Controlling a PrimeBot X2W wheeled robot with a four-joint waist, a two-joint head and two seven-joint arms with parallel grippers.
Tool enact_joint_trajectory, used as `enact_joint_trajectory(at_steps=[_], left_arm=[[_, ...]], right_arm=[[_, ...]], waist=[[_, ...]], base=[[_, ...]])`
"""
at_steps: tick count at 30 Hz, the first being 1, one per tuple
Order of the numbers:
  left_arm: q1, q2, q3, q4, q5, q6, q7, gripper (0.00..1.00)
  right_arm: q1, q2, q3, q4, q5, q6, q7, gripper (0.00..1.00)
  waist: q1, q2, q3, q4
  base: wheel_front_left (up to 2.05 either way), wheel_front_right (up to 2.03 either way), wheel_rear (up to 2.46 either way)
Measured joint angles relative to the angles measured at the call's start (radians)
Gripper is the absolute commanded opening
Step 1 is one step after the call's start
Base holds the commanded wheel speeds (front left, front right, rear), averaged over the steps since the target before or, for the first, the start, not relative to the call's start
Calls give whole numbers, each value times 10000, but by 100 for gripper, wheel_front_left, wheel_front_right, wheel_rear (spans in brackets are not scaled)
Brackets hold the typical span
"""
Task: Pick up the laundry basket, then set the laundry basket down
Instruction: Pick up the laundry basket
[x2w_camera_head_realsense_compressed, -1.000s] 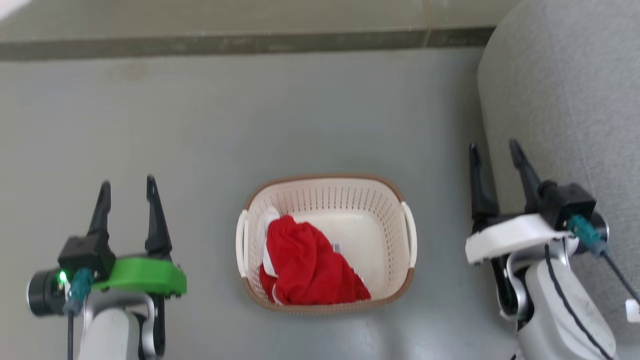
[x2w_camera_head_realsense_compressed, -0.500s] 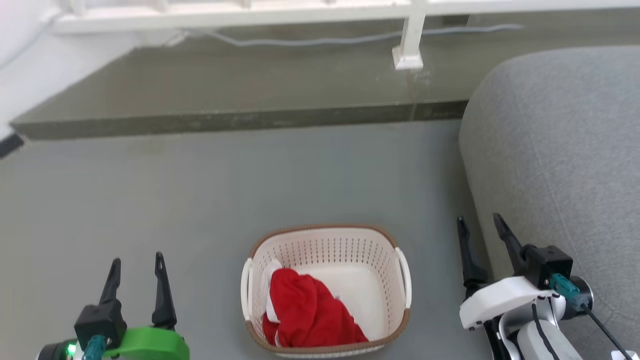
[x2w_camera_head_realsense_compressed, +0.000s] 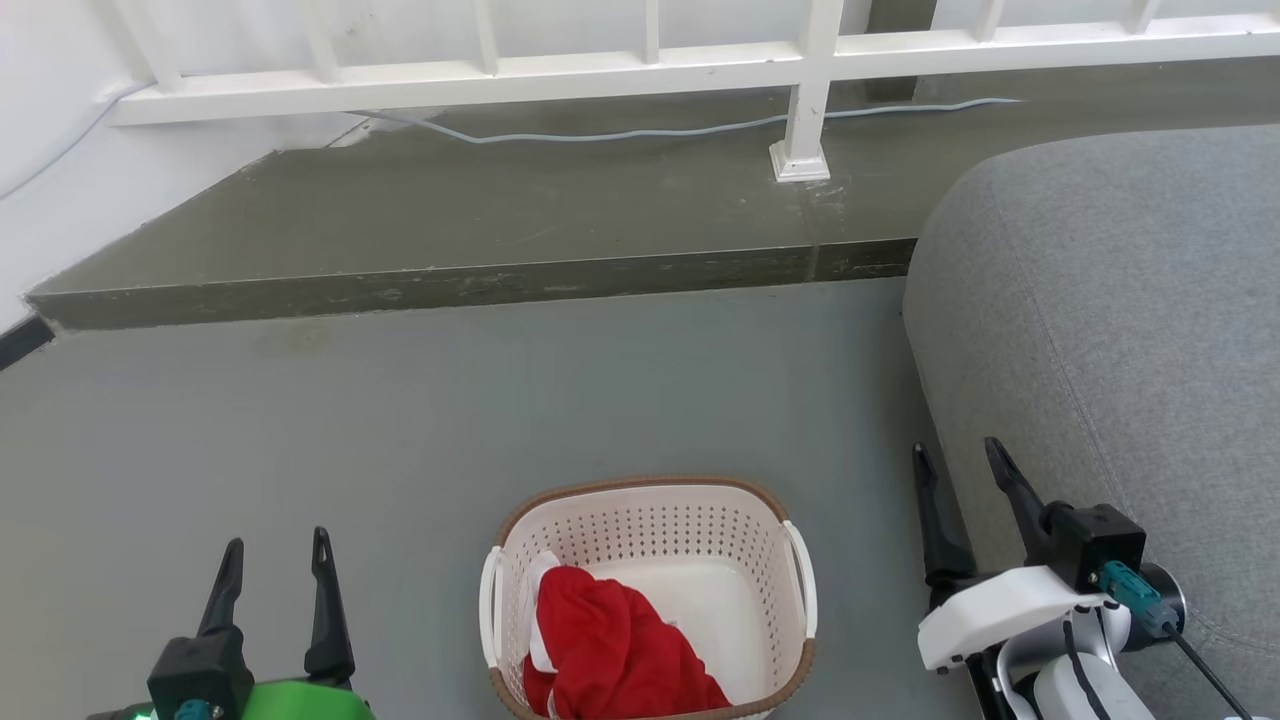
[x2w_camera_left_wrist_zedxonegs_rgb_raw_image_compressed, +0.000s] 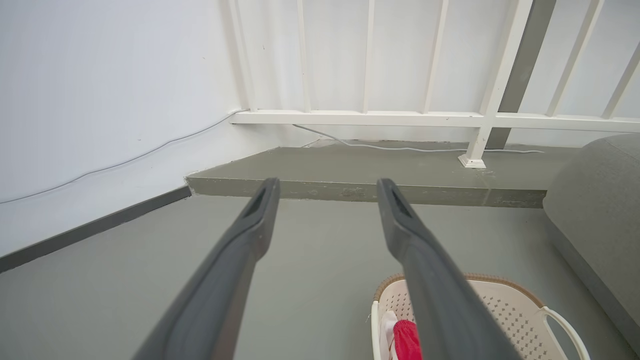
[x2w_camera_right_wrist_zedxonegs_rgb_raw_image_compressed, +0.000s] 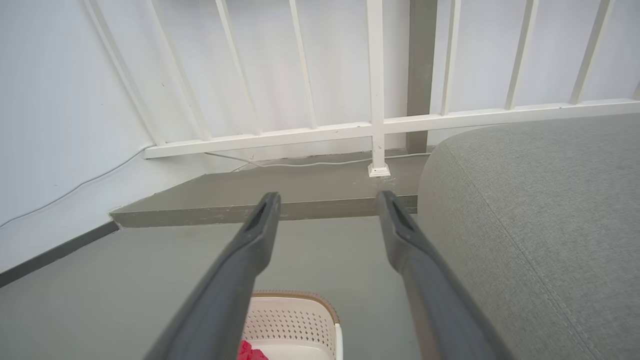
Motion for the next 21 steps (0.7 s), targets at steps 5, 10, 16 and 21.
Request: enact_joint_trajectory(at_steps=[5, 10, 16, 21], left_arm=[[176, 8, -2, -167, 0, 0, 0, 100], [224, 13, 2, -341, 0, 0, 0, 100], [255, 17, 2, -408, 0, 0, 0, 100], [255, 19, -40, -282, 2, -29, 0, 100]], right_arm=[[0, 0, 29, -113, 0, -6, 0, 100], [-1, 4, 50, -267, 31, -88, 0, 100], [-7, 2, 36, -313, 65, -90, 0, 100], [-33, 4, -35, -267, 65, -94, 0, 100]], waist=[[0, 0, 25, -7], [0, 0, 159, -31], [0, 0, 411, -74], [0, 0, 703, -116]], base=[[0, 0, 0], [0, 0, 0], [0, 0, 0], [0, 0, 0]])
